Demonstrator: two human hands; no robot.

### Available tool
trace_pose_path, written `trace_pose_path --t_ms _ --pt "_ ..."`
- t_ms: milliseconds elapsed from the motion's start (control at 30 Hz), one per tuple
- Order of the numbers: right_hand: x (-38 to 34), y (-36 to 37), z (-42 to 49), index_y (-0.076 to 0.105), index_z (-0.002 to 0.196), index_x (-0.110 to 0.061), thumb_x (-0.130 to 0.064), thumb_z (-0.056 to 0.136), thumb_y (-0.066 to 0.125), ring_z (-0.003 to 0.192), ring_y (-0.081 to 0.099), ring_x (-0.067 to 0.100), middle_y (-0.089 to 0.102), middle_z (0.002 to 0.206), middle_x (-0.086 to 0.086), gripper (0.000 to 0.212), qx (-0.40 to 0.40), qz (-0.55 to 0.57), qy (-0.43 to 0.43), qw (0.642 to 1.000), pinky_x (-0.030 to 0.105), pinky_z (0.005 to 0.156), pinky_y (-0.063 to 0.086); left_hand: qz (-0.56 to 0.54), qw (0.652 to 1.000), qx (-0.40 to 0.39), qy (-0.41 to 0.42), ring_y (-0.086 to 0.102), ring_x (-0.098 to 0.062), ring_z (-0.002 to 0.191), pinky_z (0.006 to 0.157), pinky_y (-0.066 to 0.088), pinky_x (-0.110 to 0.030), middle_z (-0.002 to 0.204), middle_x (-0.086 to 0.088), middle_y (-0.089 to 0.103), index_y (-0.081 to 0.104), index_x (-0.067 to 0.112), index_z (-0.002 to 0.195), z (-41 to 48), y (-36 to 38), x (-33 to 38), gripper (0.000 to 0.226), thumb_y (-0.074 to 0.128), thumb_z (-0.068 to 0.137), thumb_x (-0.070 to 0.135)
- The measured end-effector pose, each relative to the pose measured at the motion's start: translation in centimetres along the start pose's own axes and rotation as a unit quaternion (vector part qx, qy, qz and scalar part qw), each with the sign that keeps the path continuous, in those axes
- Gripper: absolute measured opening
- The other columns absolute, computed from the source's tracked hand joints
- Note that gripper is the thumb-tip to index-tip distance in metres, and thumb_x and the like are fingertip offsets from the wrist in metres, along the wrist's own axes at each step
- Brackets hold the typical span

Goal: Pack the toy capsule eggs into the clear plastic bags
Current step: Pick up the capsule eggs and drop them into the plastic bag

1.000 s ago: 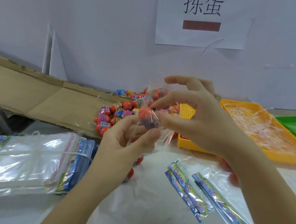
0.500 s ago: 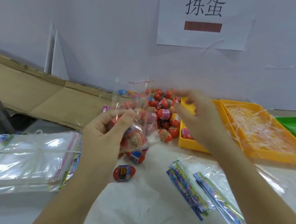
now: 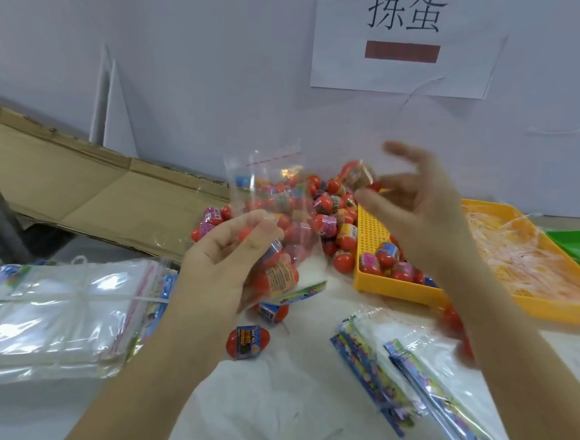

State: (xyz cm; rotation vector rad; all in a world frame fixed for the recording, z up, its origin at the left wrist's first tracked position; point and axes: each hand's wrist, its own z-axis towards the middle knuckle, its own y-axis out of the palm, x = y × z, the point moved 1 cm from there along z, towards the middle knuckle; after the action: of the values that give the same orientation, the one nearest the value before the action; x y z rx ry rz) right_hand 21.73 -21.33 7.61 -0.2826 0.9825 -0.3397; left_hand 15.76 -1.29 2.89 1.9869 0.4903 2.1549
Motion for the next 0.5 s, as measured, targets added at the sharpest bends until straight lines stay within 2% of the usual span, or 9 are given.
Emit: trace_pose_path --t_ms 33,100,167,200,300,333,367,433,500 --pt "-1.2 -0.6 0.1 0.049 0.116 -0.031 -0.025 0.082 0.074 0.074 0.068 0.004 0.073 0.084 -0.008 0.042 0.011 0.061 -0.012 0.998 0.015 0.063 0.050 0.024 1.000 0.004 0.003 0.074 -0.017 0.079 0.061 0.061 -0.041 0.089 0.002 0.077 0.077 0.031 0.090 -0.1 0.1 -0.1 0.040 0.077 0.052 0.047" --pt "-3.5 -1.8 0.1 0.056 0.106 -0.028 -0.031 0.078 0.072 0.072 0.069 0.011 0.074 0.084 -0.007 0.032 0.017 0.130 -0.065 0.989 0.022 0.068 0.053 0.068 0.997 0.001 0.023 0.074 -0.019 0.077 0.052 0.058 -0.034 0.085 0.002 0.076 0.075 0.032 0.094 -0.2 0.2 -0.2 0.036 0.077 0.060 0.042" --pt "-5.4 -2.4 -0.3 0.062 0.105 -0.024 -0.031 0.080 0.067 0.073 0.067 0.013 0.074 0.085 -0.005 0.027 -0.010 0.158 -0.116 0.981 0.028 0.071 0.053 0.107 0.993 -0.005 0.047 0.072 -0.016 0.072 0.047 0.056 -0.031 0.082 0.000 0.074 0.073 0.032 0.100 -0.4 0.5 -0.4 0.037 0.076 0.065 0.041" --pt "-6.0 -2.5 -0.5 0.063 0.106 -0.023 -0.029 0.082 0.065 0.075 0.066 0.013 0.073 0.086 -0.006 0.025 -0.029 0.153 -0.132 0.979 0.028 0.070 0.051 0.118 0.991 -0.010 0.056 0.070 -0.015 0.069 0.049 0.058 -0.035 0.080 -0.001 0.073 0.072 0.032 0.102 -0.5 0.6 -0.5 0.038 0.075 0.066 0.041" --pt "-7.0 -2.3 -1.1 0.066 0.104 -0.030 -0.032 0.086 0.063 0.077 0.065 0.018 0.072 0.089 -0.001 0.018 -0.078 0.074 -0.148 0.983 0.031 0.065 0.051 0.130 0.988 -0.038 0.070 0.068 -0.017 0.071 0.064 0.059 -0.054 0.080 -0.002 0.073 0.071 0.031 0.105 -0.7 0.7 -0.6 0.041 0.076 0.066 0.042" --pt "-7.0 -2.2 -1.2 0.066 0.102 -0.036 -0.036 0.086 0.063 0.077 0.063 0.021 0.070 0.089 0.001 0.016 -0.090 0.028 -0.149 0.984 0.032 0.065 0.050 0.132 0.987 -0.049 0.072 0.068 -0.018 0.072 0.066 0.058 -0.057 0.083 -0.003 0.074 0.072 0.032 0.105 -0.7 0.8 -0.7 0.042 0.079 0.066 0.043" --pt "-6.8 -2.2 -1.2 0.065 0.099 -0.043 -0.040 0.085 0.063 0.076 0.059 0.018 0.066 0.089 -0.001 0.014 -0.104 -0.024 -0.148 0.983 0.026 0.066 0.047 0.132 0.987 -0.060 0.074 0.069 -0.017 0.072 0.067 0.057 -0.057 0.086 -0.002 0.075 0.072 0.034 0.104 -0.7 0.8 -0.7 0.043 0.084 0.065 0.045" --pt "-6.6 -2.1 -1.3 0.061 0.088 -0.061 -0.046 0.081 0.066 0.079 0.054 0.005 0.056 0.091 -0.012 0.017 -0.126 -0.093 -0.136 0.978 0.010 0.070 0.041 0.128 0.985 -0.075 0.082 0.072 -0.014 0.074 0.063 0.060 -0.049 0.092 0.001 0.076 0.073 0.039 0.100 -0.6 0.7 -0.9 0.041 0.086 0.063 0.047" --pt "-6.3 -2.0 -1.2 0.051 0.078 -0.074 -0.053 0.076 0.066 0.084 0.052 -0.004 0.051 0.093 -0.019 0.026 -0.135 -0.127 -0.120 0.975 0.006 0.074 0.039 0.128 0.983 -0.090 0.099 0.073 -0.011 0.079 0.060 0.060 -0.031 0.095 0.004 0.076 0.073 0.043 0.097 -0.5 0.7 -1.0 0.036 0.080 0.062 0.048"
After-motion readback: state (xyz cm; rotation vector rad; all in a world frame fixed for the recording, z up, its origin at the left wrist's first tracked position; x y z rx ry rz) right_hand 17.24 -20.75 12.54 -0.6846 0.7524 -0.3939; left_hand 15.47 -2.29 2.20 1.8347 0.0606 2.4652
